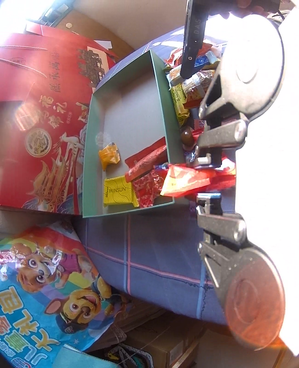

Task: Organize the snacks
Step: 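Carry both snacks into the green tray and open both grippers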

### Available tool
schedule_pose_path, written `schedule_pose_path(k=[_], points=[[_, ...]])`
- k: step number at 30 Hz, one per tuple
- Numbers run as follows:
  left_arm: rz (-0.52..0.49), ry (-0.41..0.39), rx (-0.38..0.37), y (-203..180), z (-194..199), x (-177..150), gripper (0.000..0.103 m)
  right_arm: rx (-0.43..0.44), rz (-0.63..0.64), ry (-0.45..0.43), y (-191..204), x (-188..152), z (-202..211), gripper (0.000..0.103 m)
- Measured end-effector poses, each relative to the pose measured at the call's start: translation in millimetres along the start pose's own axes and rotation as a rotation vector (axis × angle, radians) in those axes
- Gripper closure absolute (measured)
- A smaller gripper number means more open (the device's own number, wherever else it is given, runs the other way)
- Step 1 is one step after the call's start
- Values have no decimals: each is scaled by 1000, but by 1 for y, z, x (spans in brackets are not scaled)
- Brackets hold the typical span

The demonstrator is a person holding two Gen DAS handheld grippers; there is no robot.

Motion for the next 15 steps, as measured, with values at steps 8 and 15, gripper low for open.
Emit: schedule_pose_path(k=[8,15], points=[[-38,-83,-28,-31,-1,43,85,24,23,-53,12,46,4,63],[-101,-113,-10,-69,-45,97,85,8,15,-51,3,101,-32,63]])
Point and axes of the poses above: each gripper's, at about its wrist camera, not at the fingertips, and z roughly against the way its jaws point, y to its left, x to its top, the point moved 3 cm from there along -z, roughly the way its jaws point, and after that the axes turned 13 degrees about x, right-handed, at the moved point
